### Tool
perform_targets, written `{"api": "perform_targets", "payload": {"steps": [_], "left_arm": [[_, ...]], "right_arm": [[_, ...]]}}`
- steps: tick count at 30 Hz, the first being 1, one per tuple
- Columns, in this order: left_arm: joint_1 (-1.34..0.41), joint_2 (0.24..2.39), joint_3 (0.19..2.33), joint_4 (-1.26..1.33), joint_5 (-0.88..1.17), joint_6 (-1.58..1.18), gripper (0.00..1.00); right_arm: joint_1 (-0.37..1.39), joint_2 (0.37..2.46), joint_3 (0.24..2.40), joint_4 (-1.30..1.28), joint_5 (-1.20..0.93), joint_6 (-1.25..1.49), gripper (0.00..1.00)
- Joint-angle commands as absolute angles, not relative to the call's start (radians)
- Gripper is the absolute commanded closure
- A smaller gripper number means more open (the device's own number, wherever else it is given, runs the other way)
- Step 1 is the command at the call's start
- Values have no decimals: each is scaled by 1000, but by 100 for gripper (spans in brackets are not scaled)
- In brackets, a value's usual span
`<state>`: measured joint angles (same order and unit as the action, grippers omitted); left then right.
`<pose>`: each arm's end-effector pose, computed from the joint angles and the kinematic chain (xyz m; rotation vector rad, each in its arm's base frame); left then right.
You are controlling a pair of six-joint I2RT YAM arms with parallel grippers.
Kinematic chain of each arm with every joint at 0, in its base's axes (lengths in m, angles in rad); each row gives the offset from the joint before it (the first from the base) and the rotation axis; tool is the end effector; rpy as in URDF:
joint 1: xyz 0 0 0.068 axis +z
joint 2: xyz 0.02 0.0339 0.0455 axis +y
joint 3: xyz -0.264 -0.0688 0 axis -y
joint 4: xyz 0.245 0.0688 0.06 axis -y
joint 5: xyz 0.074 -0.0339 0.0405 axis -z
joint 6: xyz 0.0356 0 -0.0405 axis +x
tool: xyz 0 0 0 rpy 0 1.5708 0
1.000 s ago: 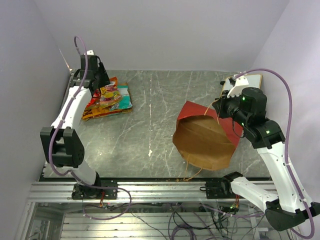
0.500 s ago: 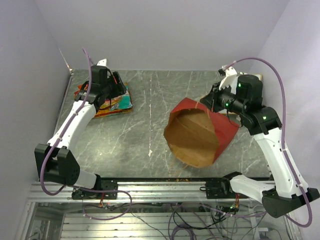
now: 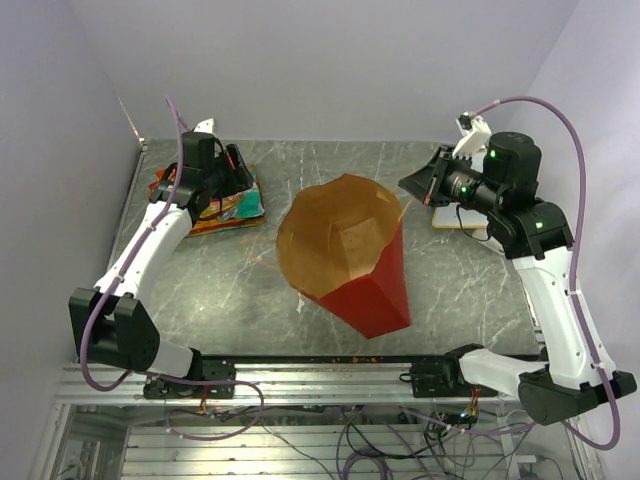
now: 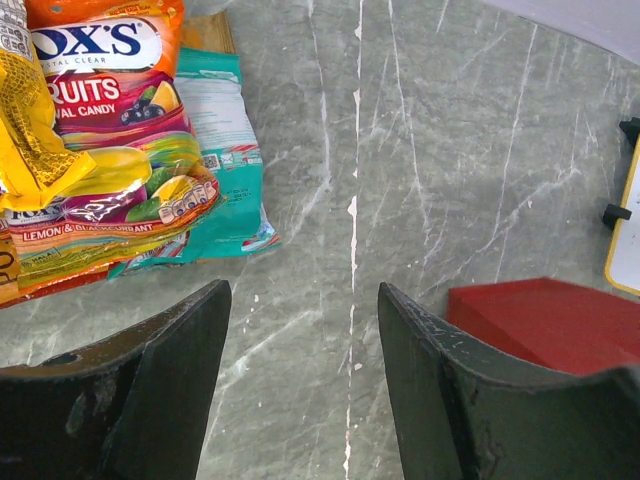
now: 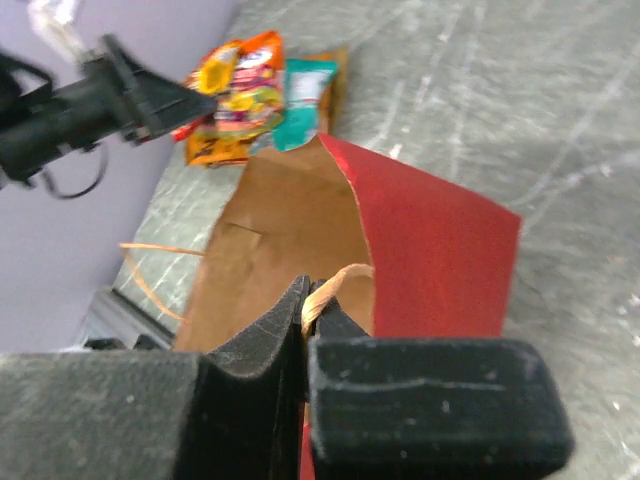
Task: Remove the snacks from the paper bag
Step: Adjust the paper bag at the center of the board.
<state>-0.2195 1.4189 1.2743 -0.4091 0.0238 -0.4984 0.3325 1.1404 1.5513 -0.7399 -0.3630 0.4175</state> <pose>0.3164 -0.0715 0.3409 -0.2857 2.1384 -0.4465 0.1963 0.0812 0.4716 -0.1731 1.9620 0.8451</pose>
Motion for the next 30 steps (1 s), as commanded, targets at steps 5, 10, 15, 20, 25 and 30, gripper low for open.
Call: {"api": "perform_targets", "payload": {"steps": [5,10,15,20,25,30], "left_arm": [[-224,1367,1296,-422,9,-482,28],[-223,1359,1293,-413,21,-477,26],[-224,1379,1313,-394,48,-473,26],[-224,1402,1341,-389,80,-487,26],[-238,1401,1321,-350,110,-511,26],[-256,1405,1341,-367,135,-509,26]], "right_arm": [[209,1194,1500,-904,-147,401,100],[207,1146,1438,-934,-20,336,100],[207,1100,1366,-957,87,312,100],[207,1090,1348,-951,137,298,100],[207,1093,1377,-948,123,288,95],[206,1080,1384,-949,110,284,75]]}}
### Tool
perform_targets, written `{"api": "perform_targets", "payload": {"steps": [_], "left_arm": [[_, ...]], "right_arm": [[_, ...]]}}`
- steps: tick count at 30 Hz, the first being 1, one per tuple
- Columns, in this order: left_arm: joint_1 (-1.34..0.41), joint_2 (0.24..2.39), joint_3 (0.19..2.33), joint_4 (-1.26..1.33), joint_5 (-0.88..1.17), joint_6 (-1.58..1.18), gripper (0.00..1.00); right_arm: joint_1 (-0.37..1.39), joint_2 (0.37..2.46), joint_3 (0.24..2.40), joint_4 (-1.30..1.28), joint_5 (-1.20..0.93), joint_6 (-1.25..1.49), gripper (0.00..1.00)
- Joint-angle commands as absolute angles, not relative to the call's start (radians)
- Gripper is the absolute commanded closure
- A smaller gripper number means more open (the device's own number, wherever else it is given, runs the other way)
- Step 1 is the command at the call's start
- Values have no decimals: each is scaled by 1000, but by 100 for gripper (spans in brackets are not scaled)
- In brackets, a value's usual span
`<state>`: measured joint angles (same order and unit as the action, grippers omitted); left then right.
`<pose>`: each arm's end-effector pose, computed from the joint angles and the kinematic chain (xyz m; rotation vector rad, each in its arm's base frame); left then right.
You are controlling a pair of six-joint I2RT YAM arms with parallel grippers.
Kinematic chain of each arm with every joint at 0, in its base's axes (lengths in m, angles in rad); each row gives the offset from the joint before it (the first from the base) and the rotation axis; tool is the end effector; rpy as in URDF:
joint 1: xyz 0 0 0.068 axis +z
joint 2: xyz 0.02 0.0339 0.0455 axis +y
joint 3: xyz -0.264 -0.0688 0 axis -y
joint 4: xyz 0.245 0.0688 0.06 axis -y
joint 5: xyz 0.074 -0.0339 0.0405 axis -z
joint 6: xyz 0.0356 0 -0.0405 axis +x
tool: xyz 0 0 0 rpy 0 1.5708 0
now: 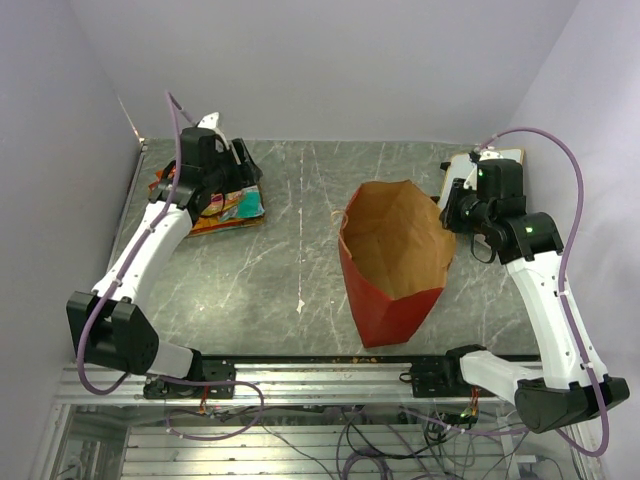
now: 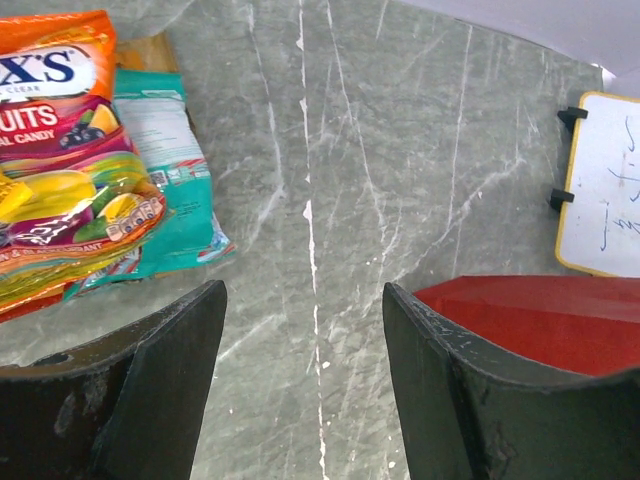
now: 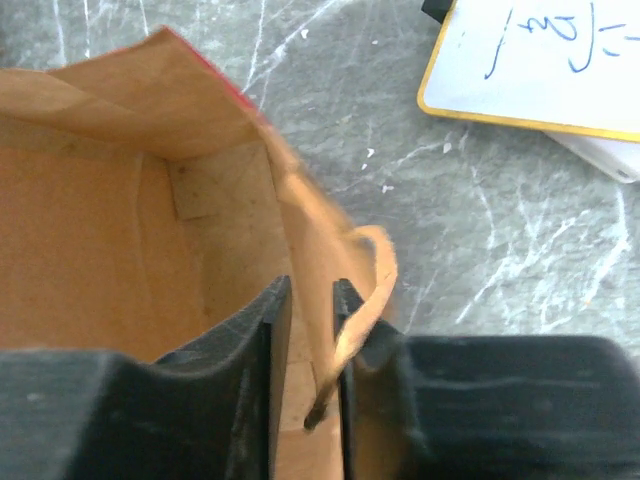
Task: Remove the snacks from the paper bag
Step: Adjust the paper bag at the center of the board.
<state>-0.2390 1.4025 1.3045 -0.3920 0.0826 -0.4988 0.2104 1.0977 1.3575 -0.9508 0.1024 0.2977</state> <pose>0.3122 -0.0791 0.3580 -0.2207 2.0917 -0.5359 0.2016 0.0393 0.3997 0.1532 2.2570 0.1553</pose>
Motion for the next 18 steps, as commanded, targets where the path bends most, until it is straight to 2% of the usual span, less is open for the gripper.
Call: {"api": "perform_targets", "payload": {"steps": [1,10,18], "left_arm": [[-260,1399,1338,-369,140,-511,26],[-325,1290,1266,-401,148,-584,25],[-363,1250,1338,-508,159,-571,23]], "right_arm": [[206,1076,1384,-946,103,288,69],[207,1083,1451,-953,59,313,26],[207,1057,1508,-928,86,374,5]]}}
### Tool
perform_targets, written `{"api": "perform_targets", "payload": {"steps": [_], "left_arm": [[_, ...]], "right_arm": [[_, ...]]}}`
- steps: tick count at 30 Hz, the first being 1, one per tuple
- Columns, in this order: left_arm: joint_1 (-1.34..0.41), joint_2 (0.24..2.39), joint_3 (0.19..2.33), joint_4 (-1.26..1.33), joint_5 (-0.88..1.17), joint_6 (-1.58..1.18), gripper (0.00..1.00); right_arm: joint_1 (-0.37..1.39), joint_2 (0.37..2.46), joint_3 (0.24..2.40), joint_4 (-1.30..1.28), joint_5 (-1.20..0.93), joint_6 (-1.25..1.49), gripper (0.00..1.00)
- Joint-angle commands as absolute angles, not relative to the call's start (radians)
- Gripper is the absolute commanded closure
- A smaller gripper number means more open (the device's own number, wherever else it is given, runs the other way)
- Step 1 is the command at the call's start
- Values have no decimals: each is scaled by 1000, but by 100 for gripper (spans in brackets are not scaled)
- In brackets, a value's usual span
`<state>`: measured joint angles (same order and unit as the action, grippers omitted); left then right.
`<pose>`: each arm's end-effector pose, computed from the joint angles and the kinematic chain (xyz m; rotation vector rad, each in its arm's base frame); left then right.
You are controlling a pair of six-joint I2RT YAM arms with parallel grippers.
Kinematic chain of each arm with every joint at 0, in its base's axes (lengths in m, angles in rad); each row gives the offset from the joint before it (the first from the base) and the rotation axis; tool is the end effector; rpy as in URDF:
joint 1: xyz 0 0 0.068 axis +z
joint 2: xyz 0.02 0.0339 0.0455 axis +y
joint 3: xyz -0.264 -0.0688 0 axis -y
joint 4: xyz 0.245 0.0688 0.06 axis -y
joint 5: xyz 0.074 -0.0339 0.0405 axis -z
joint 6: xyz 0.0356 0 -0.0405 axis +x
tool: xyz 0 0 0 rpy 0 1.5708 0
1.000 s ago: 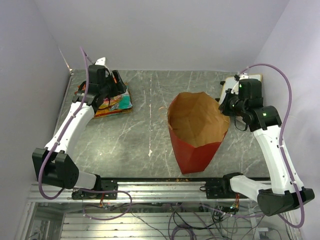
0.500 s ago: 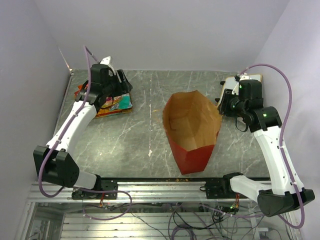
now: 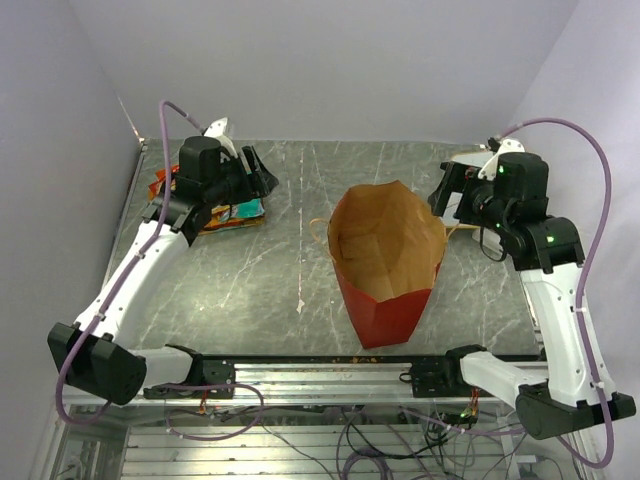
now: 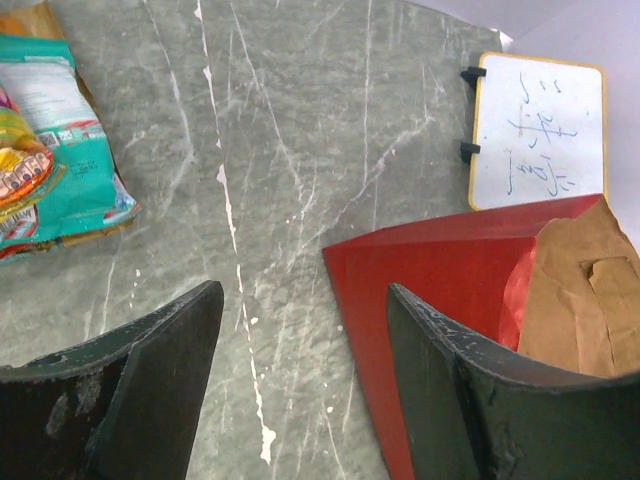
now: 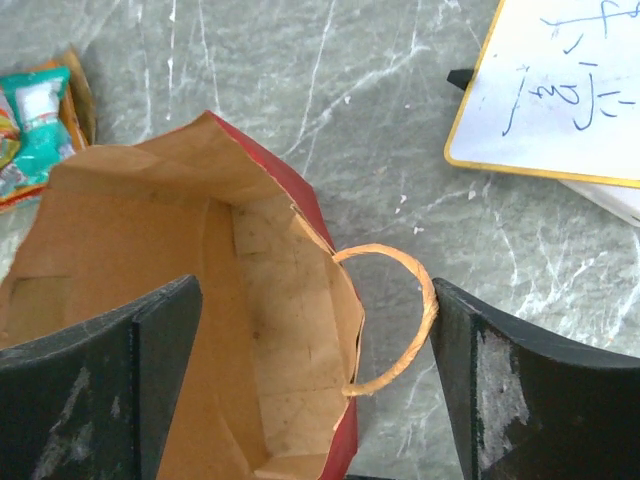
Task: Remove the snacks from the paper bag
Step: Adjust the paper bag at the center of the board, then reset both arms
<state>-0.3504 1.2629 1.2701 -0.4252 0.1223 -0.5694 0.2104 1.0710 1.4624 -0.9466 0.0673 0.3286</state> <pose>0.2657 -0.1017 0.3825 -0.1433 2.0522 -0.7059 0.1864 0.0374 0.4364 0.1660 2.1281 0.2470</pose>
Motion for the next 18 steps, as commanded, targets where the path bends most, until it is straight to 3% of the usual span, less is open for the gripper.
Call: {"api": "perform_targets", "payload": {"steps": [1,5,13,18], "left_arm": [[-365,1242,1355,-525,160,-569,23],[-367,1188,1408,-551,152,-562,21],[-367,1016,1473,-541,20,-472,18],[-367,906,1497,-506,-52,-452,16]], "right_arm": [[207,1062,1517,-933,101,392,1],[206,1053,1547,-900,156,469,0],[207,1016,1653,-752,-114,485,0],[207,969,1659,-691,-167,501,0]]}}
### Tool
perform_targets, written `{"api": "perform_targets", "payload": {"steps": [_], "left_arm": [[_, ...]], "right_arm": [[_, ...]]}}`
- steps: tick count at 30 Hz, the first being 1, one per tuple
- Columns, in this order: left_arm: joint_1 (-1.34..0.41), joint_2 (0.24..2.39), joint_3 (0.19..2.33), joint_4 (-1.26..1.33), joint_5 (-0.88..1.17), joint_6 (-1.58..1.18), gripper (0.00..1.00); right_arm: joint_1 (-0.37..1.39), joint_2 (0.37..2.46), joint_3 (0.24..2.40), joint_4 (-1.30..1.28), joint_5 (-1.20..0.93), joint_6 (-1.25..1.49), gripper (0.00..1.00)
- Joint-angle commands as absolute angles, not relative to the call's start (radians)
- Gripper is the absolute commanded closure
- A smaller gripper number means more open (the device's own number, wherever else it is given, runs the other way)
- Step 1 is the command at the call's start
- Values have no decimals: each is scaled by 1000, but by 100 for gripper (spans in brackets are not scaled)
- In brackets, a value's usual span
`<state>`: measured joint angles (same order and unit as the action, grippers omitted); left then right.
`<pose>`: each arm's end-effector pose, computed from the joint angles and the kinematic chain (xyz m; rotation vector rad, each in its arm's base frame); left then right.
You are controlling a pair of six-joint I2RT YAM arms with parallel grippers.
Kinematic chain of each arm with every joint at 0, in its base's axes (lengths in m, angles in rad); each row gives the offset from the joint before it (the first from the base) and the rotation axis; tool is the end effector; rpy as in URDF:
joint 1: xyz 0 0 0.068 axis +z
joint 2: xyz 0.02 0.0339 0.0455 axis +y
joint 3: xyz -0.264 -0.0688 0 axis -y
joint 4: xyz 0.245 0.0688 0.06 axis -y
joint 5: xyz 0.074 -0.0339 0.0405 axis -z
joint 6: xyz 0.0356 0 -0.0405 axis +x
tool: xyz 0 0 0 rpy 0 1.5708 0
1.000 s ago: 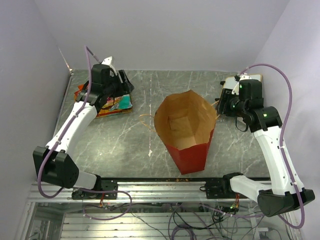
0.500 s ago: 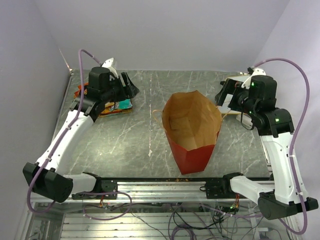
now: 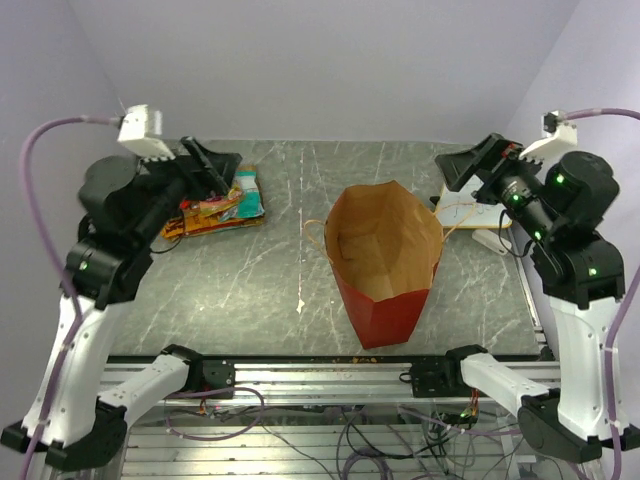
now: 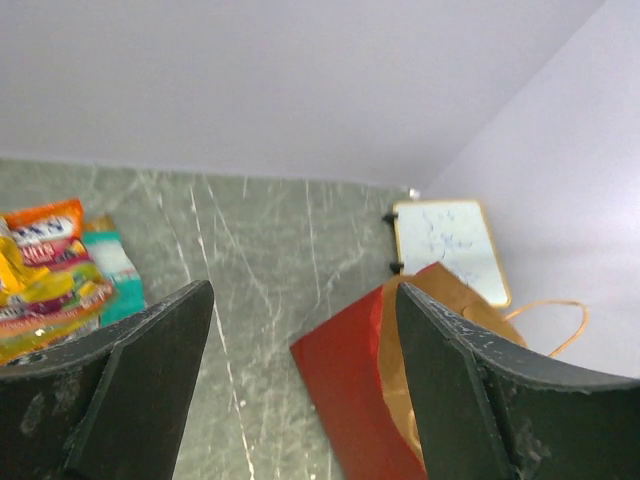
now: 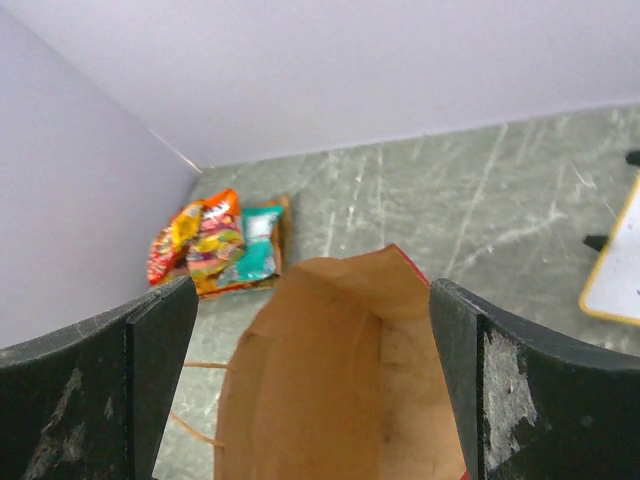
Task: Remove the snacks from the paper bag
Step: Reset both arms
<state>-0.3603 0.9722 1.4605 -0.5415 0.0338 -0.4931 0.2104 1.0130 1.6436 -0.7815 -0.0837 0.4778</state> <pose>0.1576 -0.0607 0.4937 -0.0840 1.6656 -0.6800 0.1470 0.0344 0.5139 0.1713 1.7477 0.5780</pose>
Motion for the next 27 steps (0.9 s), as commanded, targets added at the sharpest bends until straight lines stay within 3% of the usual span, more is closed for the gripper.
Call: {"api": "perform_targets", "payload": {"steps": [1,6,12,27], "left_arm": [[-367,890,1501,-503,-57,-452,16],[-367,826,1522,-525,-92,-459,15],[-367,783,1525,-571,-110,-469,3],[-367,782,1537,-632,-113,-453,1]], "right_arm": [[206,957,1652,-680,-177,500,0],[207,887,1569,-631,-200,514,0],[207,815,1491,-608,-175,524,0],[207,805,1480,-660,-100,508,0]]}}
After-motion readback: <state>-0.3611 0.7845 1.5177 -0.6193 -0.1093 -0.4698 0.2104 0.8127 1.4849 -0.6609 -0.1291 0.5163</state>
